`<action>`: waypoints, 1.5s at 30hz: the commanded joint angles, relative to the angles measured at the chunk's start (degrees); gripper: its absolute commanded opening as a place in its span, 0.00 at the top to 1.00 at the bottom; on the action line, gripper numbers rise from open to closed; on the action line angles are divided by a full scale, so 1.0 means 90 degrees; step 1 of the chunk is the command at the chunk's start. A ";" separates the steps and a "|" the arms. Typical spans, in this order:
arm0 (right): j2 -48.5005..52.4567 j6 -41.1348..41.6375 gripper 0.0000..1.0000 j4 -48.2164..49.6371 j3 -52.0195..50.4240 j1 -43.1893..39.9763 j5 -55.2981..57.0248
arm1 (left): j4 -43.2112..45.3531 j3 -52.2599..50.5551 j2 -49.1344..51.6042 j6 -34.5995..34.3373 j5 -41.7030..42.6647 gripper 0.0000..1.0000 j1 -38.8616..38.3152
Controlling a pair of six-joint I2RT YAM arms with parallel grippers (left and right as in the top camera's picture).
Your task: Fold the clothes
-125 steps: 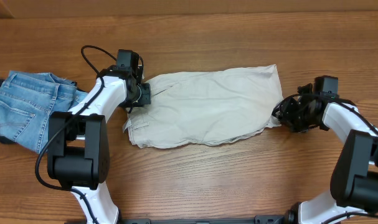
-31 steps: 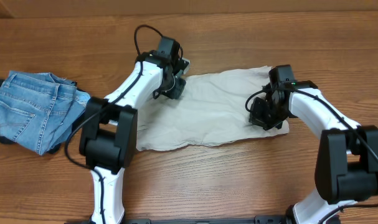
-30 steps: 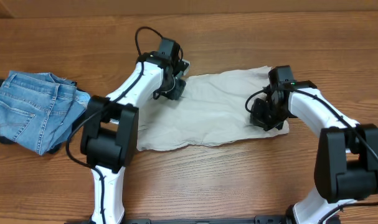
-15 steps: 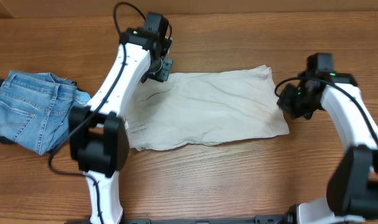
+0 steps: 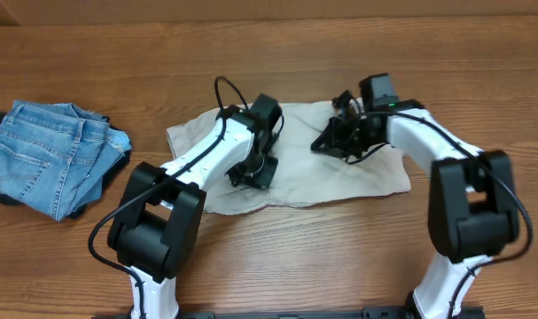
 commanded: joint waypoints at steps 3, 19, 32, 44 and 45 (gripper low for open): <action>0.0712 0.1931 0.96 0.1724 0.0027 -0.0146 0.0877 | -0.0051 -0.0945 0.0010 -0.0301 0.0168 0.82 0.0024; -0.0721 0.1207 0.96 0.2244 0.0243 -0.2312 -0.1962 | -0.0372 0.1134 -0.0760 0.0049 -0.0809 0.66 0.0032; -0.1307 -0.0736 0.93 -0.1253 -0.0780 0.0663 0.1885 | 0.1217 0.1175 0.1158 0.0352 -0.0345 0.91 0.0282; -0.1137 0.1013 0.95 -0.1503 -0.1926 -0.0760 0.3667 | 0.0998 0.1331 0.1226 0.1180 -0.0692 0.81 0.1457; -0.1137 0.1013 0.95 -0.1549 -0.1926 -0.0818 0.3614 | 0.0816 0.1481 0.1209 0.1319 -0.0707 0.77 0.1513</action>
